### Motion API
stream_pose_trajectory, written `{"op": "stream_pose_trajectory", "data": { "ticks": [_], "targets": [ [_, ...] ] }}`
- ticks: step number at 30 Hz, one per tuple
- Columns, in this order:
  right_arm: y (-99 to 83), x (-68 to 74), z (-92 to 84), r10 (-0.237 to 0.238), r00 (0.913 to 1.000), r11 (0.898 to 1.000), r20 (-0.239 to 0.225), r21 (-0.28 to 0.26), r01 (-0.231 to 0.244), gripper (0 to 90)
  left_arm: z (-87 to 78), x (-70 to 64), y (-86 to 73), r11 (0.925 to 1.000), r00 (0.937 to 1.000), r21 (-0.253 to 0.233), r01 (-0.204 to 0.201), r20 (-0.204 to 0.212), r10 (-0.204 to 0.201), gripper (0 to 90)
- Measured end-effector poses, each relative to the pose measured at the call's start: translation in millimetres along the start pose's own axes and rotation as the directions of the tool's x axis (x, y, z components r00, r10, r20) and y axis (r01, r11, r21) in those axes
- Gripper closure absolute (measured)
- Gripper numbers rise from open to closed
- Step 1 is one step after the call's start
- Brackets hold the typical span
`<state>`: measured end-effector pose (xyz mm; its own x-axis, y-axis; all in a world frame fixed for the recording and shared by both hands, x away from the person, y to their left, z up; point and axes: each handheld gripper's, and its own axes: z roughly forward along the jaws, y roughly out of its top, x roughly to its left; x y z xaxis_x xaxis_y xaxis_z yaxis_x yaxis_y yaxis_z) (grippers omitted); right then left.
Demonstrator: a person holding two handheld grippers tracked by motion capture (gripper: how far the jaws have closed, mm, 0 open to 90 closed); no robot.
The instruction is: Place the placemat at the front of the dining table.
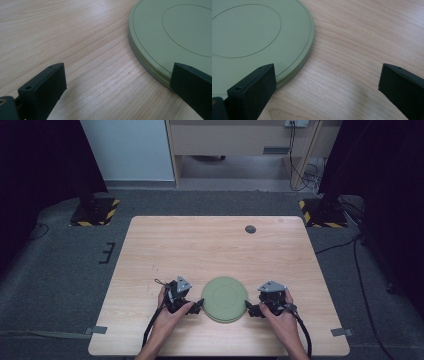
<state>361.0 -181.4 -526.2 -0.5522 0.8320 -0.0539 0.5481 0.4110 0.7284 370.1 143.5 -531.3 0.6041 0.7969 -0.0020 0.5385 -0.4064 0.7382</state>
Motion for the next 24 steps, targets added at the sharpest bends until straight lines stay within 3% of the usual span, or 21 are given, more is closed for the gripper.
{"op": "stream_pose_trajectory", "data": {
  "ticks": [10, 15, 16, 18, 24],
  "targets": [
    [0.8, -0.9, 5.0, 0.056, 0.9965, 0.998, 0.061, -0.027, -0.055, 0.6, 2.7, -1.3, 1.3, 0.9998, 0.9992, -0.016, 0.012, -0.037, -0.012, 0.1],
    [0.7, -0.5, 4.1, 0.051, 0.9968, 0.998, 0.061, -0.033, -0.049, 4.1, 0.0, -3.2, 1.5, 0.9997, 0.9997, -0.018, 0.014, -0.019, -0.014, 2.4],
    [0.6, 0.3, 1.1, 0.044, 0.9979, 0.998, 0.048, -0.036, -0.042, 3.8, -1.5, -5.5, 1.6, 0.9998, 0.9999, -0.020, -0.001, -0.014, 0.001, 2.4],
    [0.8, 1.6, -1.9, 0.031, 0.9986, 0.999, 0.042, -0.041, -0.029, 3.9, -1.2, -8.4, 1.6, 0.9996, 0.9996, -0.020, -0.021, -0.021, 0.021, 2.5],
    [0.1, 5.5, 0.3, 0.010, 0.9992, 0.999, 0.040, -0.036, -0.008, 3.3, 0.0, -7.6, 2.1, 0.9997, 0.9995, -0.017, -0.017, -0.028, 0.016, 0.0]
  ]
}}
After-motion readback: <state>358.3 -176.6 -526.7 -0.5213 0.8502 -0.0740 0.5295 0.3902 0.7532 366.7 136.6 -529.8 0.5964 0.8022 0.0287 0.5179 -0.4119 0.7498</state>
